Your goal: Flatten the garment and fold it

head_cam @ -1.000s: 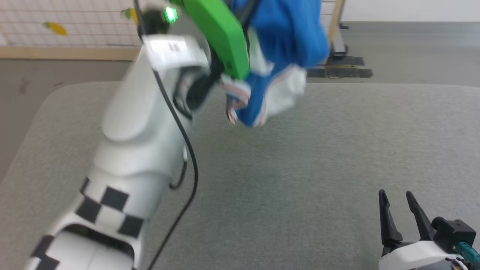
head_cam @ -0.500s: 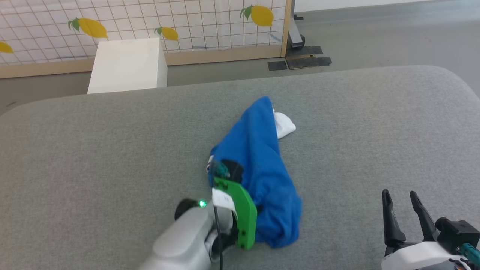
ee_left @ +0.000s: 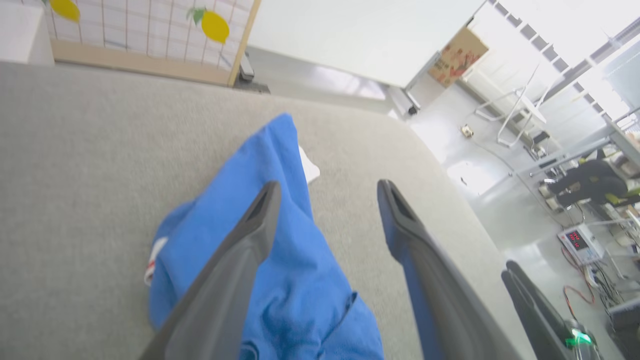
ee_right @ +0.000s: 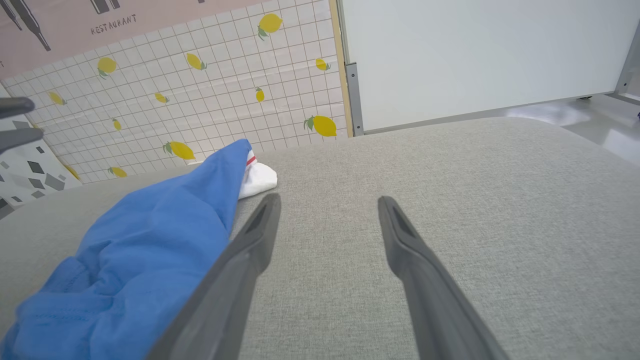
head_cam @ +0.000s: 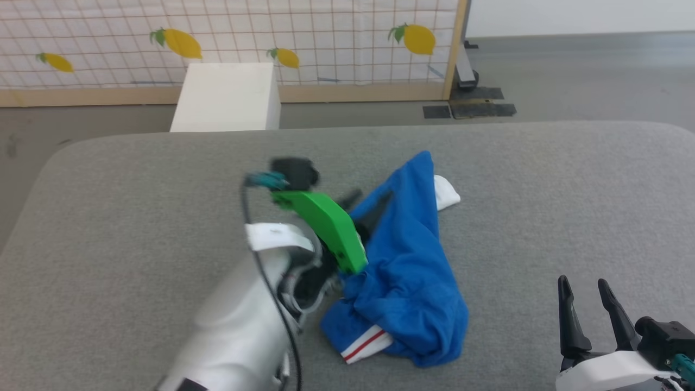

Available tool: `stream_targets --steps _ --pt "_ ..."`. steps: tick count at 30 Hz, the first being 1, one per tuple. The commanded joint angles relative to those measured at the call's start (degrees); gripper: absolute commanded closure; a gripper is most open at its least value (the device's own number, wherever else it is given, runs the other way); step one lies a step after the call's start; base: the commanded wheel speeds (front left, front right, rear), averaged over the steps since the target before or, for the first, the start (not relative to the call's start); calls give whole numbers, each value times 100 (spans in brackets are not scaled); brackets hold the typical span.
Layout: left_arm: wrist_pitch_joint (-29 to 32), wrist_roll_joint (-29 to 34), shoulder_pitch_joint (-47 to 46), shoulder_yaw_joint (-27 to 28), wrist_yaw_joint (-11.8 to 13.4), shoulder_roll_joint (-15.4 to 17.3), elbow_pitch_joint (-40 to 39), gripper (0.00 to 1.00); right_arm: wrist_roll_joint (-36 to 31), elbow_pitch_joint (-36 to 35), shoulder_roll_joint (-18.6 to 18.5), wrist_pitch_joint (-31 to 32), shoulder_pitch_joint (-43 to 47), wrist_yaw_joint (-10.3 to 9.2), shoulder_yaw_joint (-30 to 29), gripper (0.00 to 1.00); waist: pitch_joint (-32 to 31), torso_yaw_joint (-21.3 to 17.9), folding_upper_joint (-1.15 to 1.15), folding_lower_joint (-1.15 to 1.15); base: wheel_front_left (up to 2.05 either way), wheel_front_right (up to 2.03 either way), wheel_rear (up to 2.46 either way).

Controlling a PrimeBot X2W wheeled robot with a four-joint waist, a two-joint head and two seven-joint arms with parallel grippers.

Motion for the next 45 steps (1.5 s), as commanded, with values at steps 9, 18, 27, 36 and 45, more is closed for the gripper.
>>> stream_targets --steps 9,18,27,36,45 --pt "-2277 1083 657 1056 922 1482 -1116 0 49 20 2 -76 -8 -9 16 0 -195 377 0 0 0 0 0" --pt "-2426 1964 2239 1178 1476 1929 -2106 0 1 -8 2 -33 -6 -9 -9 0 -90 433 0 0 0 0 0" --pt "-2430 2333 3081 1539 1416 1506 -2598 0 -79 47 2 526 -260 -9 25 0 14 525 0 0 0 0 0" --pt "-2430 2630 3138 1774 1126 1128 -2738 0 -943 365 -70 2557 -2102 -9 241 0 484 840 0 0 0 0 0" --pt "-2431 2860 2900 1902 836 797 -2744 0 -1177 1526 -652 5126 -3550 -9 1152 0 1214 1339 0 0 0 0 0"
